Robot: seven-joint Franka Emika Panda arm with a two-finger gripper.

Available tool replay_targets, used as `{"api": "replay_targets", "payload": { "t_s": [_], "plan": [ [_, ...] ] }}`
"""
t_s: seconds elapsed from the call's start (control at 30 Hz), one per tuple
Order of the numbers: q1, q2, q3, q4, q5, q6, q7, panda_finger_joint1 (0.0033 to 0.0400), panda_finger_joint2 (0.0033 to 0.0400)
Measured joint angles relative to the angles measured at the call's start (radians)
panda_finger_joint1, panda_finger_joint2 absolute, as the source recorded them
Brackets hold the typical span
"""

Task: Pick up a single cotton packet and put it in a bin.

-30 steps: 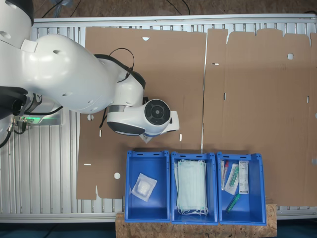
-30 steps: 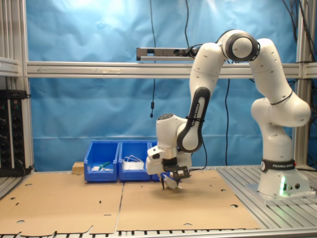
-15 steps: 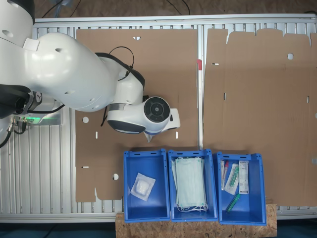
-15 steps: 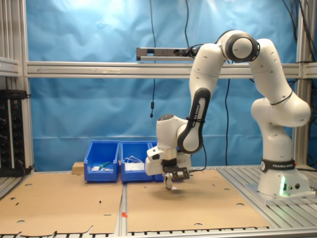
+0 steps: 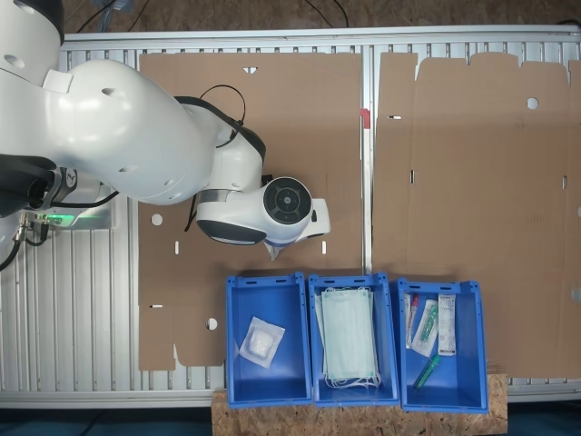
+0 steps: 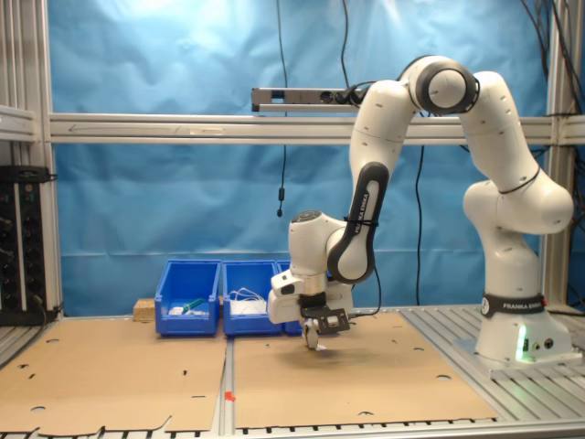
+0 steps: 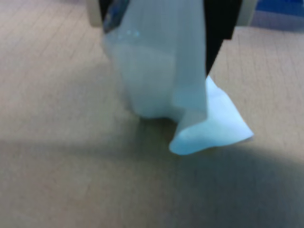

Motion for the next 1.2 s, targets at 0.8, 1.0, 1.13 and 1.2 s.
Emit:
{"api": "replay_targets", "payload": {
  "t_s": [0.8, 1.0, 1.13, 1.2],
  "plan": [
    [0.000, -0.095, 0.016, -0.041, 0.000, -0.001, 0.000, 0.0056, 0.0056],
    [0.001, -0.166, 0.016, -0.056, 0.000, -0.009, 0.000, 0.0056, 0.0056],
    [0.001, -0.210, 0.016, -0.061, 0.000, -0.022, 0.000, 0.0056, 0.0056],
    [0.002, -0.230, 0.016, -0.063, 0.000, -0.030, 0.000, 0.0056, 0.0056]
  ]
}}
